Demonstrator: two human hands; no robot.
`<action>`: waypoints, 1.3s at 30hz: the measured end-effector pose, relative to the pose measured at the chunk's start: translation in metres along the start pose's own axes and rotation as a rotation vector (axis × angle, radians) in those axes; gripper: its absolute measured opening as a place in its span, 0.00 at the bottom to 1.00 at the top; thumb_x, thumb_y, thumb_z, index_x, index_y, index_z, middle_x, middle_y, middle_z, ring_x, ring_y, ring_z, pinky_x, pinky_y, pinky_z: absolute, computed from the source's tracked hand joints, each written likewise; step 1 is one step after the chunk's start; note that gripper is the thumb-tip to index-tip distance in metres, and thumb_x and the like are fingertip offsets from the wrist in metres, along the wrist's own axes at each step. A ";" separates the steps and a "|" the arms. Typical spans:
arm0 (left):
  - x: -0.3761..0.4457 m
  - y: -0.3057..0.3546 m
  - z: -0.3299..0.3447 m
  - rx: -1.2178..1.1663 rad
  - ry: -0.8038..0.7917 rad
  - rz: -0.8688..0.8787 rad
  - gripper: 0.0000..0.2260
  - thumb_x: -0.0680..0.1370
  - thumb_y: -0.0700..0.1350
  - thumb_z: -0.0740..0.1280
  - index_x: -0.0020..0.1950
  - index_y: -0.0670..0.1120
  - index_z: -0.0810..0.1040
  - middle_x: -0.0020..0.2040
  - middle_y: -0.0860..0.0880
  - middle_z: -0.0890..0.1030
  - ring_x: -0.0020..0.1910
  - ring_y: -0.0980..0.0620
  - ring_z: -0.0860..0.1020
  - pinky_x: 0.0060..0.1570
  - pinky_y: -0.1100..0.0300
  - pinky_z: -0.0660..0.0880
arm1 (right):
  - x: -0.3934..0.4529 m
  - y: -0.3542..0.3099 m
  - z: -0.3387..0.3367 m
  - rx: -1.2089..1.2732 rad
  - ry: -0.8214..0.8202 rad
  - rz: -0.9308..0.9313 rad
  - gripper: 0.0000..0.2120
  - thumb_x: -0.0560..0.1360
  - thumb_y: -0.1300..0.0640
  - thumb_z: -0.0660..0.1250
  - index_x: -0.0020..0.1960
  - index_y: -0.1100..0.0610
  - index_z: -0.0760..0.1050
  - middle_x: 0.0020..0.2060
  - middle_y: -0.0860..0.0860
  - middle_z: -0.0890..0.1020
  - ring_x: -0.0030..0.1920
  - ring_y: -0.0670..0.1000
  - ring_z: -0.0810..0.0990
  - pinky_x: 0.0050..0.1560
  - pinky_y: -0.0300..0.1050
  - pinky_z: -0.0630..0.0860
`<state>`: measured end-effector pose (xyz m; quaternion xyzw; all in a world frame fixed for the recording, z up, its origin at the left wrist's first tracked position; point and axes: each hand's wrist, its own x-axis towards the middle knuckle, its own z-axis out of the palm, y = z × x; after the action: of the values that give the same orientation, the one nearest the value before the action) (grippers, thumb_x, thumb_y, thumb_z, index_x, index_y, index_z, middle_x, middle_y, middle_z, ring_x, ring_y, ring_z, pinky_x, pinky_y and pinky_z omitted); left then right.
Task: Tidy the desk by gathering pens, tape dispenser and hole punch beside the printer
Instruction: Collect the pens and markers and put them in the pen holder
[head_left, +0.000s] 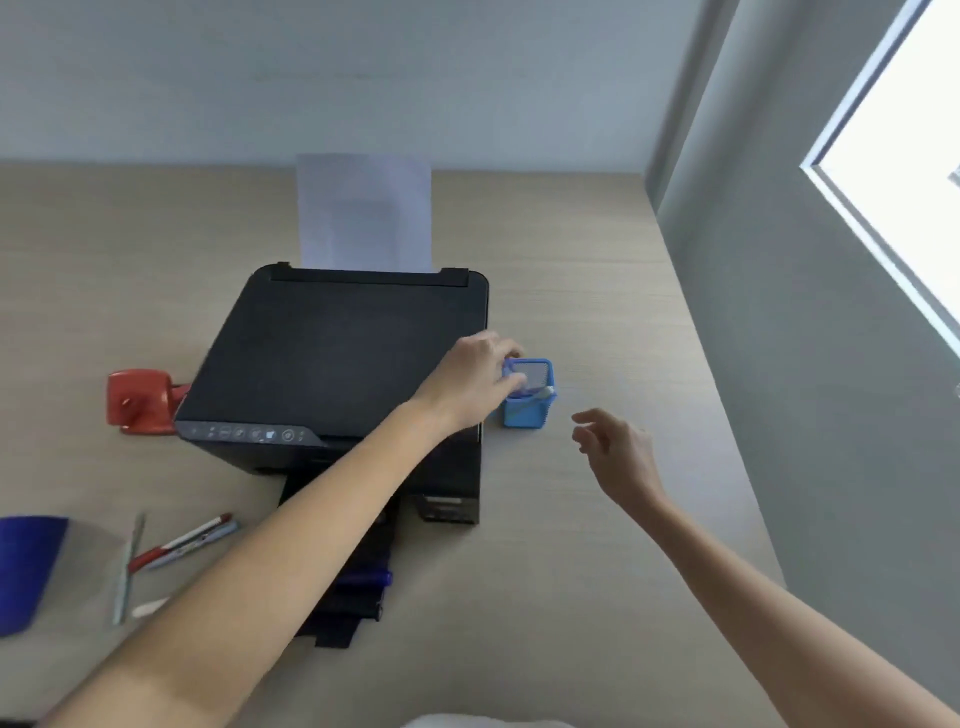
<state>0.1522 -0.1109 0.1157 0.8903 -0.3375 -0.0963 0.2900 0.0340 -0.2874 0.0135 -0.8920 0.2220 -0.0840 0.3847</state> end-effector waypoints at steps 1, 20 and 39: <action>-0.023 -0.009 -0.017 -0.084 0.044 0.006 0.09 0.76 0.45 0.68 0.55 0.45 0.81 0.49 0.49 0.82 0.46 0.55 0.80 0.49 0.64 0.78 | -0.015 0.008 0.004 -0.019 -0.017 -0.007 0.08 0.75 0.61 0.65 0.51 0.56 0.81 0.39 0.54 0.87 0.40 0.56 0.85 0.53 0.54 0.79; -0.219 -0.200 0.031 0.238 -0.078 -0.547 0.11 0.76 0.39 0.68 0.57 0.41 0.78 0.53 0.45 0.72 0.57 0.44 0.75 0.56 0.57 0.71 | -0.129 -0.094 0.179 -0.295 -0.591 -0.361 0.13 0.78 0.54 0.61 0.63 0.52 0.71 0.55 0.56 0.74 0.54 0.59 0.77 0.52 0.51 0.77; -0.209 -0.254 0.026 0.535 -0.237 -0.048 0.14 0.80 0.43 0.64 0.63 0.42 0.68 0.51 0.44 0.79 0.39 0.46 0.83 0.35 0.55 0.81 | -0.133 -0.050 0.091 -0.224 -0.531 0.041 0.03 0.75 0.57 0.65 0.47 0.51 0.78 0.33 0.44 0.78 0.32 0.44 0.72 0.34 0.32 0.66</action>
<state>0.1235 0.1683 -0.0586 0.9254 -0.3614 -0.1140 0.0011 -0.0385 -0.1363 -0.0101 -0.9150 0.1396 0.1853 0.3300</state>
